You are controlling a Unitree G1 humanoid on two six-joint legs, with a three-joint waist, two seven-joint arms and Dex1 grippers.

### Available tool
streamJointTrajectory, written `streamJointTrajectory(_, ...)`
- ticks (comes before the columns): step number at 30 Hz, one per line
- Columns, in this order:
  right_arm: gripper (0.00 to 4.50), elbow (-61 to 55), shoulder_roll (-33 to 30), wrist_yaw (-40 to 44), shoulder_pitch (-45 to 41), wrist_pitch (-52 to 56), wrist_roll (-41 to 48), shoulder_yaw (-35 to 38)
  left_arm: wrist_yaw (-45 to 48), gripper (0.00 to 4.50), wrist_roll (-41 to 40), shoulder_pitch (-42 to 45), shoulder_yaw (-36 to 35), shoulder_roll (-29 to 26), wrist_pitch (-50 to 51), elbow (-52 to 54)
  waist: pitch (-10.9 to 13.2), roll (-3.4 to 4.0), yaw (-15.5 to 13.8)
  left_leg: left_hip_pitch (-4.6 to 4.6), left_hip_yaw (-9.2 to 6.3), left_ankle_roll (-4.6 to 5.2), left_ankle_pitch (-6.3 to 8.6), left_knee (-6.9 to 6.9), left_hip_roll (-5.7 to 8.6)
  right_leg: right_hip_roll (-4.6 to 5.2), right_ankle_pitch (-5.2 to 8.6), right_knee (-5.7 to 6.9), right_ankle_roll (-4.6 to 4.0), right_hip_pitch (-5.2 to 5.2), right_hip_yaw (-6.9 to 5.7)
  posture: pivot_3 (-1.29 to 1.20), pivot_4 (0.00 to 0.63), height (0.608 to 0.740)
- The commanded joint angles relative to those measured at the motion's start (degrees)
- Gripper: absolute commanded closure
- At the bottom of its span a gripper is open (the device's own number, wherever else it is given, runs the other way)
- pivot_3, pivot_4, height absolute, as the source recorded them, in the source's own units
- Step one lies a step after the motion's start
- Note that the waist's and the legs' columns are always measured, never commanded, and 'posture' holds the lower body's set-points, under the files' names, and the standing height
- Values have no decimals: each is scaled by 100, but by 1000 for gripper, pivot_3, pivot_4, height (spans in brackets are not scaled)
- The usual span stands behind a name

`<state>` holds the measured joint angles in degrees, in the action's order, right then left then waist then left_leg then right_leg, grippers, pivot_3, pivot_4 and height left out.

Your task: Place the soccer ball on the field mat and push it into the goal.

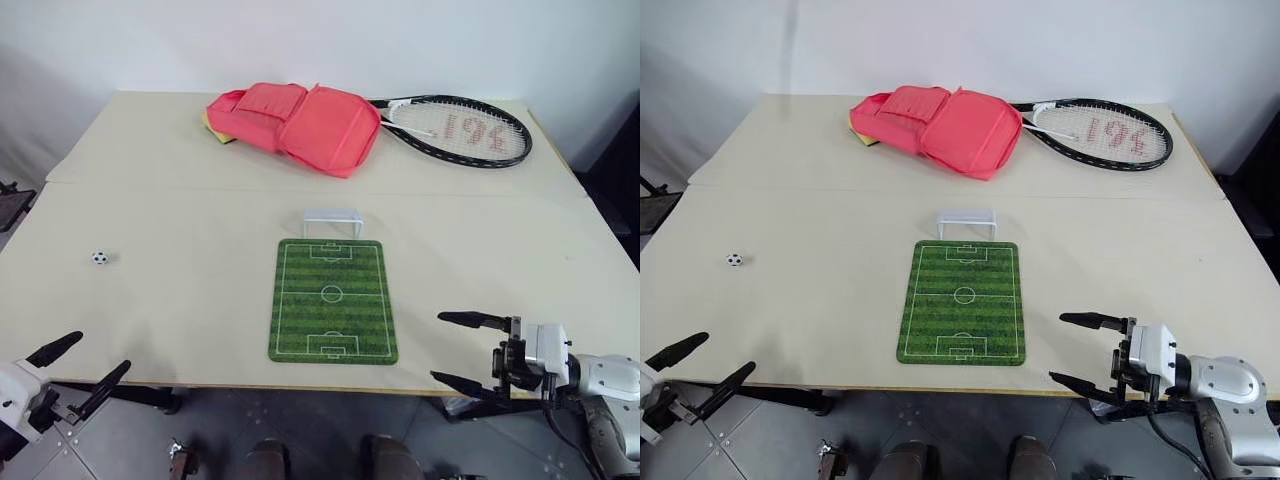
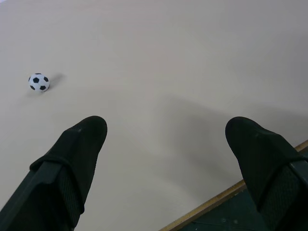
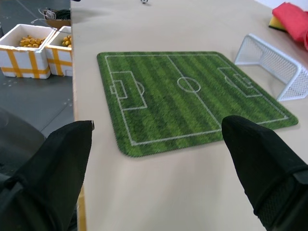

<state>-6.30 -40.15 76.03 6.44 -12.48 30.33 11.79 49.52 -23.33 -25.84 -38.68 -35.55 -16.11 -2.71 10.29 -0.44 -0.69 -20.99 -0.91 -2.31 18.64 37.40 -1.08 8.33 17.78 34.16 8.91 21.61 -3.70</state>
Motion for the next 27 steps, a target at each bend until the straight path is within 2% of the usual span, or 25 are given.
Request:
streamJointTrajectory(1, 0, -133, 3, -52, -41, -8, 157, 127, -80, 26, -93, -1, -71, -58, 119, 103, 0, 0, 1, 0, 0, 0, 0, 1, 0, 0, 0, 0, 0, 0, 0, 0, 150, 740)
streamJointTrajectory(3, 0, -307, 100, -130, -101, 99, 254, 23, -137, 26, -373, 90, -151, -36, 477, 92, 0, 0, 4, 1, 1, 0, 0, 3, -1, 0, 0, 2, 0, 0, 0, 0, 150, 740)
streamJointTrajectory(7, 0, -924, 679, -896, -419, 741, 987, -75, -1263, 26, -870, 525, -766, 327, 1051, -53, 0, 0, 16, 3, -2, -4, 0, 6, -8, -3, 0, 33, 0, 0, 0, 0, 150, 740)
streamJointTrajectory(13, 0, -1056, 1308, -823, -661, 248, 1039, -166, -2156, 26, -1161, 642, -1254, 979, 1262, -305, -1, -1, 60, 1, 0, -3, 19, 30, -9, -4, -1, 42, 1, -3, 1, 0, 150, 740)
streamJointTrajectory(18, 0, -1029, 1421, -719, -768, 190, 995, -282, -2253, 26, -1214, 748, -1167, 1259, 1182, -461, -6, -10, 59, -1, 2, -3, 20, 39, -9, -5, -1, 46, 1, -3, 0, 0, 150, 740)
streamJointTrajectory(21, 0, -874, 1499, -643, -880, 61, 925, -305, -2188, 26, -1321, 889, -1024, 1188, 1378, -302, -8, -14, 34, -4, -1, -2, 21, 56, -9, -5, -1, 56, 1, -3, 0, 0, 150, 740)
streamJointTrajectory(25, 0, -509, 1503, -335, -977, -279, 712, -357, -2619, 26, -1349, 1522, -977, 629, 1986, -304, -9, -16, -5, 0, -3, -4, 20, 66, -10, -6, 0, 56, 0, -3, 1, 0, 150, 740)
streamJointTrajectory(27, 0, -395, 1501, -250, -938, -368, 683, -363, -2851, 26, -1086, 1909, -764, 327, 2262, -499, -9, -14, -5, 3, -5, -7, 17, 67, -12, -10, 0, 65, -1, -3, 3, 0, 150, 740)
